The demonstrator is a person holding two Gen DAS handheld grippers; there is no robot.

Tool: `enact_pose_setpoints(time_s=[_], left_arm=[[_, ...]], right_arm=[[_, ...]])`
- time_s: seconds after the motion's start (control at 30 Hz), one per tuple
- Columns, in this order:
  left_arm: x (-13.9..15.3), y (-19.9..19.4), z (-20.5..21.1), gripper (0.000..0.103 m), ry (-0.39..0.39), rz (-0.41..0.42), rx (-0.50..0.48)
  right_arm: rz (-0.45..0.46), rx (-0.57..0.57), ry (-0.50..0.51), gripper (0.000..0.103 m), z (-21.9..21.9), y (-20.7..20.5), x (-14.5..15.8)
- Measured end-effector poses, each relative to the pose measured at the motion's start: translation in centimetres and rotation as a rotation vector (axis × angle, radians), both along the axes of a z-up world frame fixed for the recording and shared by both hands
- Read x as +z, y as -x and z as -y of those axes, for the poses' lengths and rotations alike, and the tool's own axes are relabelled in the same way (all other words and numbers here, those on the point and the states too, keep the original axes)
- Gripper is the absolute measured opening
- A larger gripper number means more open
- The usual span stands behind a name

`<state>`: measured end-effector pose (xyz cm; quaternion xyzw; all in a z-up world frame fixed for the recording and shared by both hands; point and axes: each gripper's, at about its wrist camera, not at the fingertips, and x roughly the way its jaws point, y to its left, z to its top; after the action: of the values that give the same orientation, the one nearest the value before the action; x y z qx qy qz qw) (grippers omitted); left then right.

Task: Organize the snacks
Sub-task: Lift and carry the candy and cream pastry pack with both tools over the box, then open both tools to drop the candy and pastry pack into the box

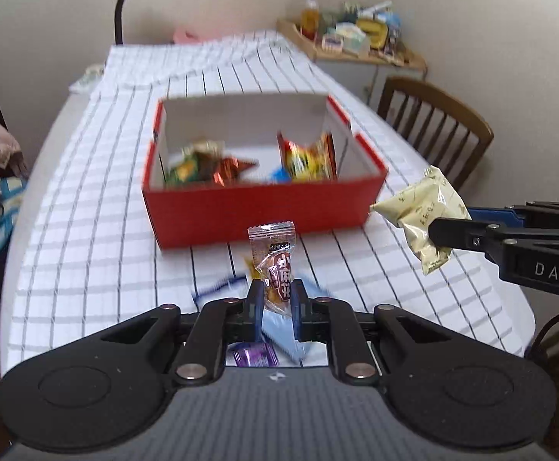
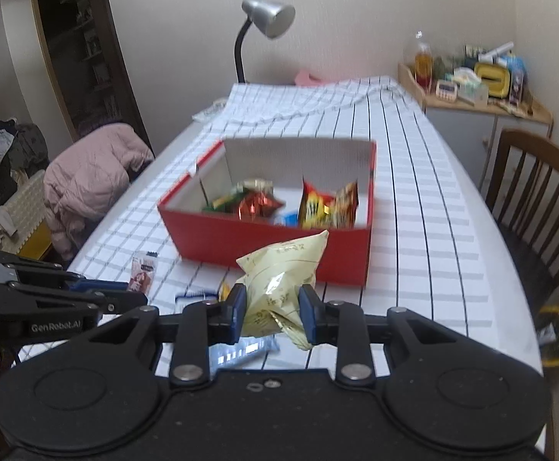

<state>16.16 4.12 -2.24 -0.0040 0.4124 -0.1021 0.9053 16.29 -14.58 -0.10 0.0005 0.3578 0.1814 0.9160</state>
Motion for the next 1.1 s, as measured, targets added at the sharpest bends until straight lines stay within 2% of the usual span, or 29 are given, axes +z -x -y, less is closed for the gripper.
enact_pose_setpoints(time_s=[0.23,0.53,0.8,1.1], left_arm=[[2.5,-2.9,-0.6,0.014,-0.012,0.063,0.011],[4.3,-7.2,-0.9,0.014,-0.057,0.117,0.0],[3.4,-12.1,-1.5,0.014,-0.081,0.076,0.001],[0.6,-17.5,-2.6,0.014,-0.093,0.0,-0.002]], right_arm=[[0.055,-0.015,0.001,0.028,-0.5,-2.8,2.0],[0.07,-0.029,0.006,0.028,-2.0,-7.2,3.1],[0.039,-0.03,0.014,0.028,-3.4,-11.6,2.2],[-0.031,-0.053,0.015,0.028,-4.7,-15.8,-0.5]])
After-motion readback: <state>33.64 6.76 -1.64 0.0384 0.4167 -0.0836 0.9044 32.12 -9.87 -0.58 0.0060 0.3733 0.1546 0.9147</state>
